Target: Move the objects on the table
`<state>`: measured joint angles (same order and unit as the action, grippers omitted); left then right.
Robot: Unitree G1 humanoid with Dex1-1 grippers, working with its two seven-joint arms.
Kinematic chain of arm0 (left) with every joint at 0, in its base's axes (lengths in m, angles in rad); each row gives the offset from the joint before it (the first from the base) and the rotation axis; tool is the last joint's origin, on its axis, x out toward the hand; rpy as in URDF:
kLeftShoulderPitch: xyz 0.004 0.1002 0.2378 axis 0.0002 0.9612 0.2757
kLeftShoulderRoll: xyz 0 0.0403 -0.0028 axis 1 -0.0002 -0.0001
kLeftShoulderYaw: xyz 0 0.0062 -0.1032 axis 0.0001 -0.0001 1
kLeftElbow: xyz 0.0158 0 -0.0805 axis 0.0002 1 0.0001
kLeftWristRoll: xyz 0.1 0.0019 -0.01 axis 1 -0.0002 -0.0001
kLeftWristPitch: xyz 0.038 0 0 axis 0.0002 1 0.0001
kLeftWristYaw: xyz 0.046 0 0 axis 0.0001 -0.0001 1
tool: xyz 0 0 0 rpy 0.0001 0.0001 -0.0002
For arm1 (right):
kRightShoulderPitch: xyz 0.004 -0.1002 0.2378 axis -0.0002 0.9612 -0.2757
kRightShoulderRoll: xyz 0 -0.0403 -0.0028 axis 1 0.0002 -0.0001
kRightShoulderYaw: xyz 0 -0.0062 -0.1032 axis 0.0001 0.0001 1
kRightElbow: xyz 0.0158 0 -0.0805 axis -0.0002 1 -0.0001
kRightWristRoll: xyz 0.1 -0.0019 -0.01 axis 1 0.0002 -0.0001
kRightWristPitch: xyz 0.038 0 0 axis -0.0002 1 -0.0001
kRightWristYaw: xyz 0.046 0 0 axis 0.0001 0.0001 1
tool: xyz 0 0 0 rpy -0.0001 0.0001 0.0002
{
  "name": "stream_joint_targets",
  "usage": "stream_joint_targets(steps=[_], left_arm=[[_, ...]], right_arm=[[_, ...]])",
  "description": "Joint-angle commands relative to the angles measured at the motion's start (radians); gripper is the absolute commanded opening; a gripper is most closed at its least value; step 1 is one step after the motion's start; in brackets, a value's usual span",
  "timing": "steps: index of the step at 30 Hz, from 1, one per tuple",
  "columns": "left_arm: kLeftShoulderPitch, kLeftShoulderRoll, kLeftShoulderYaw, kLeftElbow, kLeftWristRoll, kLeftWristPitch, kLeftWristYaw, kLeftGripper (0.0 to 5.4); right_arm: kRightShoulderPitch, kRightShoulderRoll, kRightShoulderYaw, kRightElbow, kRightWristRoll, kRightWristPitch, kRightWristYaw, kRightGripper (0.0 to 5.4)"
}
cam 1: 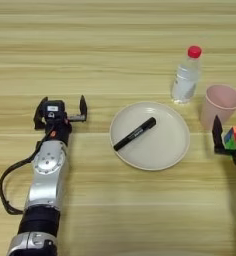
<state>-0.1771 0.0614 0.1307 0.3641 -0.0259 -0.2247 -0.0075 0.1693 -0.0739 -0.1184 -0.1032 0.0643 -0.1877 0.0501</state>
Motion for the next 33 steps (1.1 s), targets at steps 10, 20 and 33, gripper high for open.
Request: stream_joint_targets(steps=[10,20,33], left_arm=[[-0.018,0.006,-0.003,0.012,-0.001,-0.010,-0.001,5.40],[-0.013,0.005,-0.004,0.002,0.000,-0.007,0.002,5.40],[-0.017,0.004,-0.011,-0.002,0.004,-0.002,0.000,5.40]], right_arm=[[-0.071,-0.001,0.003,0.045,-0.006,0.007,-0.003,5.38],[-0.085,-0.001,0.023,0.065,-0.006,0.009,0.007,5.38],[-0.155,-0.007,0.029,0.162,-0.002,0.000,0.018,5.38]])
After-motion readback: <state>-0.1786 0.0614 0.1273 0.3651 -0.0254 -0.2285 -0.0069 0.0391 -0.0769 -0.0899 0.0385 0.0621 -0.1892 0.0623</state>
